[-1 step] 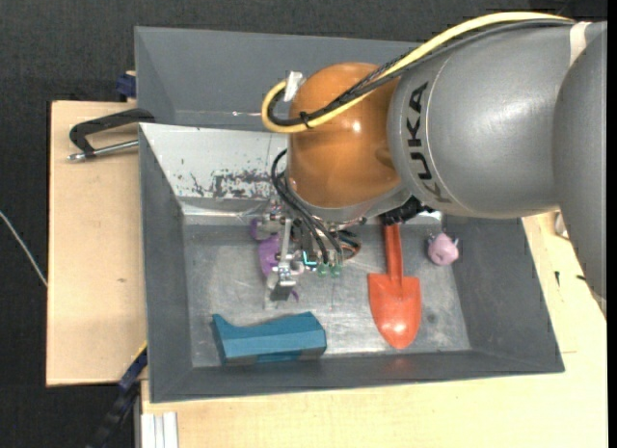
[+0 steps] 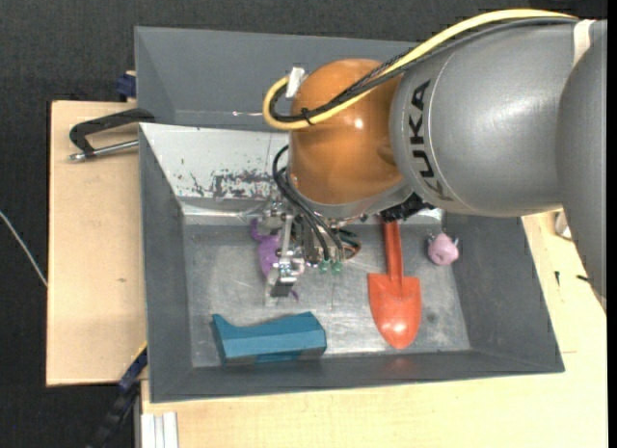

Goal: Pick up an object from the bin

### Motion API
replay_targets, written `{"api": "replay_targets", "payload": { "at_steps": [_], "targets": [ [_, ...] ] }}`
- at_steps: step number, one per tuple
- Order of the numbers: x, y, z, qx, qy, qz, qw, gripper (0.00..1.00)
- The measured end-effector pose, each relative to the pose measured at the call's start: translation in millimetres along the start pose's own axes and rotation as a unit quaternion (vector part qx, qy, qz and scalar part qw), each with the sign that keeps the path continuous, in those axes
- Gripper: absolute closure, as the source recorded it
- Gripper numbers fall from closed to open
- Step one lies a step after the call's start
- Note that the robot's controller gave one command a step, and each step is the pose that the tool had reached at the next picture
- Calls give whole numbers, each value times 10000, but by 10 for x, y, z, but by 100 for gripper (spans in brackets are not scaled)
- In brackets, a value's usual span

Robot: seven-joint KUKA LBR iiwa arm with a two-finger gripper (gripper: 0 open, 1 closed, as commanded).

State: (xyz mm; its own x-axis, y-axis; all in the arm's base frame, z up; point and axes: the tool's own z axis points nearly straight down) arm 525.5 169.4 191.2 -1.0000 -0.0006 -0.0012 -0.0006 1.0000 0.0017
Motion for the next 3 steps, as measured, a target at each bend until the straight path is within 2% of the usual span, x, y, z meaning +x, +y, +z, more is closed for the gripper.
{"api": "replay_targets", "payload": {
  "at_steps": [1,2,3],
  "targets": [
    [-167,-283,532,-6,-18,420,9991,0],
    [-345,-450,665,4,4,396,9992,0],
    [-355,-543,622,1,-4,876,9962,0]
  ]
}}
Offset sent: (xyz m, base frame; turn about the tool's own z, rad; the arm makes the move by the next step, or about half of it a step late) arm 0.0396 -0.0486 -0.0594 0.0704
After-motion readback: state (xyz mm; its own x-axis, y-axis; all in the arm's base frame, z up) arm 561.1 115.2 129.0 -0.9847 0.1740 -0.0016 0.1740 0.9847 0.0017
